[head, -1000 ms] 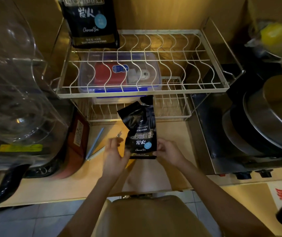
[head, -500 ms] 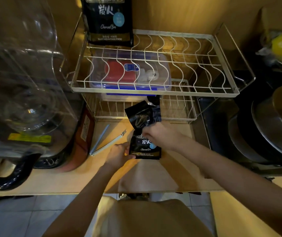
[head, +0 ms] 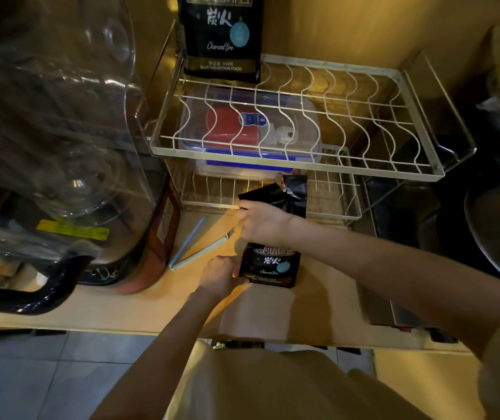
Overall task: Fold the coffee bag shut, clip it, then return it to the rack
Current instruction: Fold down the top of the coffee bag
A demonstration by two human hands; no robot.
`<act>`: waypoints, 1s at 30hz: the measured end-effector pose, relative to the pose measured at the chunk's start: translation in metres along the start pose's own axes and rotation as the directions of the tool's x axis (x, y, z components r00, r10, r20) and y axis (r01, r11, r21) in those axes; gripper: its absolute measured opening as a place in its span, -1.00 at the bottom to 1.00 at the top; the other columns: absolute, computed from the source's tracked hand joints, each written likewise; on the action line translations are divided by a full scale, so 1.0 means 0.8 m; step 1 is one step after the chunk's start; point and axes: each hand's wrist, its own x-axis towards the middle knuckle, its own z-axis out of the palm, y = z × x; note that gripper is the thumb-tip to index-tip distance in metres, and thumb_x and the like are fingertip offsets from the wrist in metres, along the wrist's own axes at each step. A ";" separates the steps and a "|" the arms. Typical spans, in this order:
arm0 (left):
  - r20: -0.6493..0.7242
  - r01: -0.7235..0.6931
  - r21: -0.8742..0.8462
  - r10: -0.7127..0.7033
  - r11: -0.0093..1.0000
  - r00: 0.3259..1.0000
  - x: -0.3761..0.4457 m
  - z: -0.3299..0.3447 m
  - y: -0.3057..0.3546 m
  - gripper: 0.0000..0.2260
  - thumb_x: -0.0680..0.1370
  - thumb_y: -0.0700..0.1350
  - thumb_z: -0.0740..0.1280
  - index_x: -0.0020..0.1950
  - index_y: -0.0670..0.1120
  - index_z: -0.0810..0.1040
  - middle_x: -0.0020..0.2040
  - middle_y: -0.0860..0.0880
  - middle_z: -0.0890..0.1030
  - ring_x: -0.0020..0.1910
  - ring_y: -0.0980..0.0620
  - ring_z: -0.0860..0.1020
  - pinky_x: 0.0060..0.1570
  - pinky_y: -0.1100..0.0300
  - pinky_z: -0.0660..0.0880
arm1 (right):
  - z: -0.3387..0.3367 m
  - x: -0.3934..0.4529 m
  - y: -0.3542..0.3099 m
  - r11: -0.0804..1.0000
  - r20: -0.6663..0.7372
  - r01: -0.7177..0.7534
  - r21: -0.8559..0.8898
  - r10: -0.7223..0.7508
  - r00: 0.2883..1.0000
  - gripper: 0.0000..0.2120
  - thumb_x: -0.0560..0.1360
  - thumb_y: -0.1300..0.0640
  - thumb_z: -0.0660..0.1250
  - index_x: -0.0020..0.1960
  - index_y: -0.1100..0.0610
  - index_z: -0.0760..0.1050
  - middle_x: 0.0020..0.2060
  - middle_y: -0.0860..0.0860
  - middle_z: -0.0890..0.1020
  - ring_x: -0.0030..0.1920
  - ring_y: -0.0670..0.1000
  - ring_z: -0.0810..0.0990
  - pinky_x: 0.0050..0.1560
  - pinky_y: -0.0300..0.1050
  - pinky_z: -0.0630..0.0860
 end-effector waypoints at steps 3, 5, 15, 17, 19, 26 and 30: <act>0.000 -0.003 0.036 0.003 0.999 1.000 0.002 -0.001 0.003 -0.82 0.38 -0.05 0.40 -0.18 -0.14 0.50 -0.16 -0.14 0.64 -0.13 -0.14 0.56 -0.11 -0.01 0.52 | 0.001 -0.002 0.004 1.000 0.012 -0.001 -0.006 0.001 1.000 -0.89 0.46 0.28 0.29 -0.06 0.19 0.57 -0.02 0.06 0.67 0.17 0.10 0.45 0.34 0.04 0.30; 0.016 -0.018 0.080 0.017 0.997 1.000 0.003 0.000 0.006 -0.81 0.40 -0.04 0.39 -0.14 -0.13 0.50 -0.13 -0.14 0.64 -0.10 -0.15 0.56 -0.09 0.00 0.51 | 0.006 -0.003 0.006 1.000 0.005 -0.016 0.003 0.016 1.000 -0.89 0.45 0.27 0.30 -0.07 0.18 0.58 -0.02 0.05 0.66 0.19 0.09 0.44 0.33 0.04 0.30; -0.040 -0.091 0.122 0.097 0.988 0.994 -0.012 0.022 0.009 -0.83 0.49 -0.06 0.28 -0.01 -0.13 0.47 -0.04 -0.15 0.62 -0.06 -0.14 0.56 -0.03 0.01 0.49 | -0.003 -0.039 0.016 0.876 -0.267 -0.144 0.460 0.291 0.919 -0.93 0.30 0.29 0.34 -0.32 0.18 0.58 -0.31 0.05 0.64 -0.06 0.11 0.50 0.13 -0.07 0.20; -0.023 -0.116 0.186 0.123 0.976 0.992 -0.011 0.021 0.011 -0.81 0.50 -0.03 0.26 0.03 -0.12 0.47 0.01 -0.13 0.62 -0.01 -0.13 0.55 0.05 0.03 0.47 | -0.005 -0.042 0.020 0.948 -0.280 -0.142 0.285 0.224 0.934 -0.92 0.29 0.25 0.38 -0.36 0.12 0.58 -0.39 -0.01 0.63 -0.12 0.08 0.50 0.13 -0.06 0.22; -0.024 -0.137 0.269 0.149 0.953 0.989 -0.010 0.017 0.017 -0.81 0.51 -0.03 0.24 0.05 -0.10 0.45 0.03 -0.12 0.61 0.02 -0.12 0.54 0.14 0.05 0.41 | -0.002 -0.048 0.026 0.978 -0.188 -0.159 0.134 0.182 0.965 -0.95 0.34 0.22 0.38 -0.23 0.10 0.60 -0.29 -0.03 0.64 -0.02 0.07 0.47 0.23 0.00 0.30; -0.048 -0.170 0.378 0.202 0.910 0.978 -0.020 0.018 0.040 -0.78 0.56 -0.08 0.14 0.13 -0.16 0.37 0.12 -0.17 0.55 0.10 -0.15 0.49 0.15 0.08 0.32 | 0.005 -0.078 0.037 0.966 -0.045 -0.176 0.189 0.187 0.981 -0.92 0.36 0.20 0.35 -0.24 0.04 0.59 -0.31 -0.07 0.63 -0.02 0.06 0.45 0.24 0.10 0.38; -0.022 -0.182 0.385 0.206 0.905 0.978 -0.023 0.016 0.038 -0.80 0.56 -0.11 0.12 0.13 -0.17 0.37 0.12 -0.19 0.54 0.09 -0.18 0.49 0.14 0.06 0.34 | -0.001 -0.089 0.027 0.955 -0.137 -0.204 0.215 0.237 0.962 -0.92 0.33 0.18 0.34 -0.29 0.05 0.59 -0.38 -0.06 0.62 -0.10 0.05 0.48 0.17 0.03 0.34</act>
